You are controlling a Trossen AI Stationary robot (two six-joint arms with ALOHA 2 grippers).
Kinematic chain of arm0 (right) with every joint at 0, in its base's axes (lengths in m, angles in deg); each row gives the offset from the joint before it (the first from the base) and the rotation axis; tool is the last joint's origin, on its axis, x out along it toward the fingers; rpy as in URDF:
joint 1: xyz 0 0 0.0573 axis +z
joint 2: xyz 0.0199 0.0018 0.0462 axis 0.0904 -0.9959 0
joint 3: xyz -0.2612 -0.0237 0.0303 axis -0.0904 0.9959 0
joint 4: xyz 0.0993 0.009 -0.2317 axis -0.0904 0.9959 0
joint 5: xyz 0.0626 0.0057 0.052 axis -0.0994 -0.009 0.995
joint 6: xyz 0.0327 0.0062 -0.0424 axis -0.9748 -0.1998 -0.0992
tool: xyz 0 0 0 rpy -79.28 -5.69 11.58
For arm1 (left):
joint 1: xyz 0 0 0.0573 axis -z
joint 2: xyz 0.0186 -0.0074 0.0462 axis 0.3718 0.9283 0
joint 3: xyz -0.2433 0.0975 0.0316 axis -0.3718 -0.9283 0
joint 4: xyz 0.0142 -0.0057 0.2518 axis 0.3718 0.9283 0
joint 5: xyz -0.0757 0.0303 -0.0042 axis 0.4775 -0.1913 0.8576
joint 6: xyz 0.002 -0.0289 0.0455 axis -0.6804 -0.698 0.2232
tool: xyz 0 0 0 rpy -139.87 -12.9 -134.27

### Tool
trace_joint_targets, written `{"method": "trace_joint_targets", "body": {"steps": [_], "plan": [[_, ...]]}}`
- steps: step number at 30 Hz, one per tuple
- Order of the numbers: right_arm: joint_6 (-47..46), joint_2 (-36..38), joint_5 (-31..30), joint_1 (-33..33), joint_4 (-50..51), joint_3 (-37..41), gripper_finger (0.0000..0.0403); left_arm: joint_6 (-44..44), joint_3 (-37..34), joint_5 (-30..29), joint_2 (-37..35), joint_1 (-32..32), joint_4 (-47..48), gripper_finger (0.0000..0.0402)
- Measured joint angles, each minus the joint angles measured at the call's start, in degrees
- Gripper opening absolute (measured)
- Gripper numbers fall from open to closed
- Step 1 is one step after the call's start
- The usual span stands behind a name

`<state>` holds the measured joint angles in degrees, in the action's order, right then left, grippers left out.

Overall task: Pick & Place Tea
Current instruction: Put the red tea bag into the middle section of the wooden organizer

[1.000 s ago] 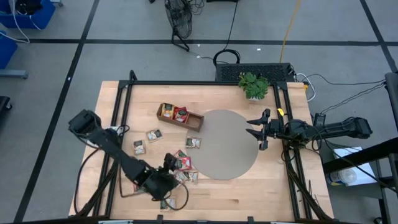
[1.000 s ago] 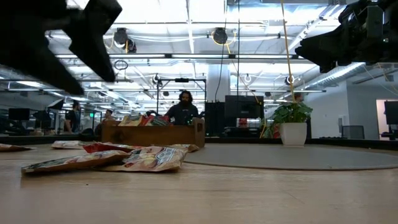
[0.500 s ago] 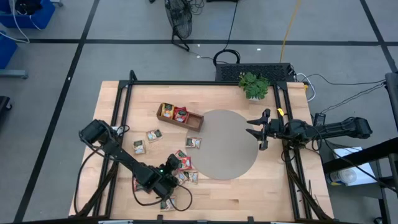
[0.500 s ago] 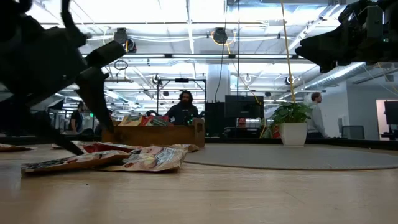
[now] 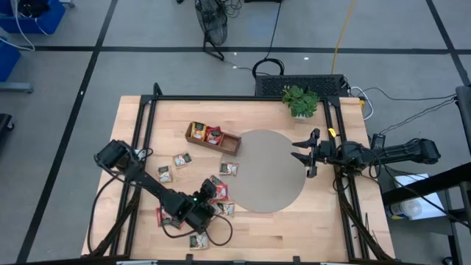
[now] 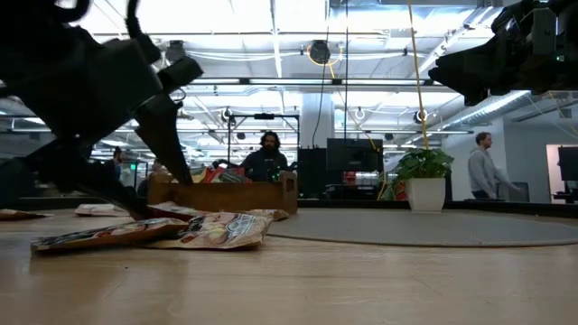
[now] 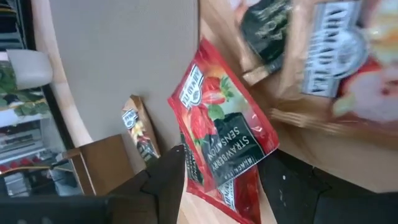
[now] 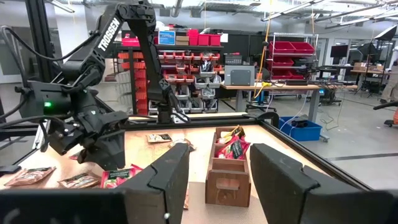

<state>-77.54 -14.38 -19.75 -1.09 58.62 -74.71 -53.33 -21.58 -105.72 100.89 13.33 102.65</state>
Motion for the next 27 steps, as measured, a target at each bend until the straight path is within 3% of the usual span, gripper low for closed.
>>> {"method": "trace_joint_targets", "body": {"steps": [6, 9, 13, 15, 21, 27], "plan": [[0.00, 0.01, -0.01, 0.01, 0.02, -0.02, 0.0155, -0.24, 0.00, 3.93, 0.00, -1.02, -0.01, 0.0182], [0.00, 0.01, -0.02, 0.02, 0.01, -0.02, 0.0155, 0.09, 0.00, 3.94, 0.00, -1.12, -0.37, 0.0132], [0.00, 0.01, 0.00, 0.02, -0.01, 0.00, 0.0155, 1.39, 0.00, 4.92, -0.02, -1.21, -3.01, 0.0037], [0.00, 0.00, -0.02, 0.02, 0.01, 0.00, 0.0155, 1.62, 0.01, 6.11, -0.02, -1.49, -4.52, 0.0011], [0.00, 0.01, 0.00, 0.02, 0.02, -0.01, 0.0155, 6.57, 0.41, 4.54, -0.43, -1.61, -2.08, 0.0005], [0.00, 0.01, -0.01, 0.02, -0.01, -0.02, 0.0155, 18.54, 4.33, -7.94, -1.09, -1.46, 11.35, 0.0005]]}}
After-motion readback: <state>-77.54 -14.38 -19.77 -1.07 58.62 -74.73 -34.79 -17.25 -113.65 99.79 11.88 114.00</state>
